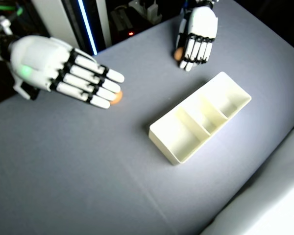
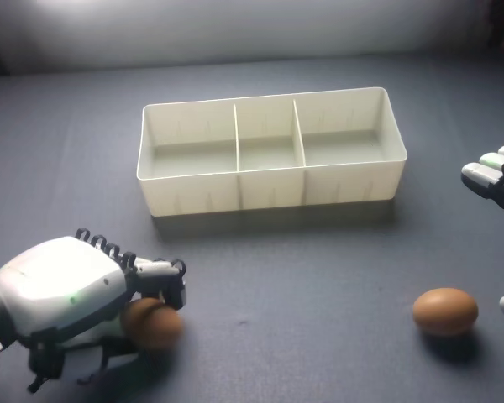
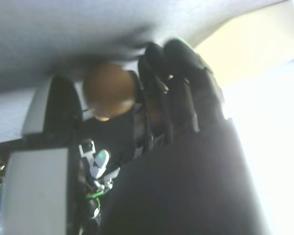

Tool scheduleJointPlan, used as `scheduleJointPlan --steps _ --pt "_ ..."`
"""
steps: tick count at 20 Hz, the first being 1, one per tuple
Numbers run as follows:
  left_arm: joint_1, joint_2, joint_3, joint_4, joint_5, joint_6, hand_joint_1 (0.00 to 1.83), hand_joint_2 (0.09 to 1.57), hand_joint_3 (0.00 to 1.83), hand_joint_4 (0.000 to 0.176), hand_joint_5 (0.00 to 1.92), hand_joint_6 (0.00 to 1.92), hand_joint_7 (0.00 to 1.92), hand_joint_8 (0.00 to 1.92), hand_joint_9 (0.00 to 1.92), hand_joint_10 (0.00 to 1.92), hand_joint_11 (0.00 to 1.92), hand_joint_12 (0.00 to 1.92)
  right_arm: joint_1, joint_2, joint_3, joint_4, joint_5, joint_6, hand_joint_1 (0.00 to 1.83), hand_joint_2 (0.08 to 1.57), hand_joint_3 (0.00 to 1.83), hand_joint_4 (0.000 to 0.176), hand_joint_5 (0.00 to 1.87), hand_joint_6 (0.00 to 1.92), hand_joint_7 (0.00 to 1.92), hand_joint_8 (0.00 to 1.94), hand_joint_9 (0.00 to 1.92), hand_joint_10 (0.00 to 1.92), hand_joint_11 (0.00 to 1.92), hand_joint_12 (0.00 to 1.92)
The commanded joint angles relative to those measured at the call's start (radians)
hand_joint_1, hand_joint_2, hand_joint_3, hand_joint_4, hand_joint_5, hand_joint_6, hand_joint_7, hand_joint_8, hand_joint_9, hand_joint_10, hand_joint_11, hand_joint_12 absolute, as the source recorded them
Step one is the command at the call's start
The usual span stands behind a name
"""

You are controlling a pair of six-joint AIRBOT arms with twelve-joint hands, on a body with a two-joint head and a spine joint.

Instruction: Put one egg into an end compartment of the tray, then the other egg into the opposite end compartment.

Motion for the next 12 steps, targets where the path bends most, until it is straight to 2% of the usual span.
scheduleJointPlan --steps 1,2,3,5,6,7,8,10,11,12 --pt "-0.012 0.02 -0.007 0.005 -0.149 0.001 1.15 1.3 0.01 0.0 0.61 1.38 0.73 1.63 0.76 1.63 0.77 1.88 0.003 0.001 0.003 -0.006 0.12 0.007 0.38 1.29 0.01 0.0 0.0 0.0 0.0 0.0 0.0 0.0 0.0 0.0" --pt "-0.02 0.038 -0.017 0.008 -0.177 0.01 1.16 1.3 0.0 0.0 0.61 1.36 0.73 1.64 0.78 1.64 0.8 1.89 0.004 0.001 0.004 -0.006 0.12 0.007 0.38 1.29 0.01 0.0 0.0 0.0 0.0 0.0 0.0 0.0 0.0 0.0" --pt "-0.031 0.055 -0.027 0.011 -0.202 0.026 1.17 1.32 0.0 0.0 0.6 1.3 0.68 1.76 0.84 1.83 0.93 1.91 0.004 0.001 0.004 -0.006 0.121 0.008 0.39 1.3 0.01 0.0 0.0 0.0 0.0 0.0 0.0 0.0 0.0 0.0" --pt "-0.071 0.08 -0.036 0.013 -0.233 0.062 1.16 1.33 0.0 0.0 0.6 1.28 0.65 1.83 0.95 1.92 1.05 1.92 0.004 0.001 0.004 -0.006 0.124 0.008 0.4 1.29 0.01 0.0 0.0 0.0 0.0 0.0 0.0 0.0 0.0 0.0" --pt "-0.099 0.082 -0.027 0.013 -0.231 0.074 1.17 1.3 0.0 0.0 0.64 1.43 0.66 1.63 1.02 1.92 1.15 1.92 0.004 0.001 0.004 -0.004 0.128 0.009 0.42 1.29 0.01 0.0 0.0 0.0 0.0 0.0 0.0 0.0 0.0 0.0" --pt "-0.119 0.081 -0.016 0.012 -0.228 0.078 1.17 1.3 0.0 0.0 0.64 1.46 0.66 1.59 1.01 1.92 1.16 1.92 0.004 0.001 0.004 -0.003 0.131 0.009 0.43 1.29 0.01 0.0 0.0 0.0 0.0 0.0 0.0 0.0 0.0 0.0" --pt "-0.149 0.075 -0.003 -0.001 -0.221 0.096 1.18 1.29 0.0 0.0 0.66 1.25 0.69 1.71 0.92 1.92 1.02 1.92 0.004 0.001 0.004 -0.002 0.133 0.009 0.4 1.29 0.01 0.0 0.0 0.0 0.0 0.0 0.0 0.0 0.0 0.0" --pt "-0.209 0.056 0.03 -0.034 -0.197 0.127 1.21 1.25 0.0 0.0 0.65 1.26 0.85 1.47 0.93 1.5 0.88 1.67 0.004 0.001 0.005 0.001 0.138 0.009 0.38 1.29 0.01 0.0 0.0 0.0 0.0 0.0 0.0 0.0 0.0 0.0" --pt "-0.247 0.039 0.058 -0.053 -0.172 0.134 1.33 1.22 0.0 0.0 0.65 1.2 0.83 1.34 0.89 1.5 0.82 1.6 0.003 0.001 0.005 0.004 0.14 0.009 0.38 1.29 0.01 0.0 0.0 0.0 0.0 0.0 0.0 0.0 0.0 0.0" --pt "-0.271 0.028 0.077 -0.064 -0.156 0.135 1.25 1.21 0.0 0.0 0.73 1.17 0.88 1.36 0.89 1.42 0.81 1.63 0.003 0.001 0.006 0.005 0.141 0.009 0.38 1.3 0.01 0.0 0.0 0.0 0.0 0.0 0.0 0.0 0.0 0.0"
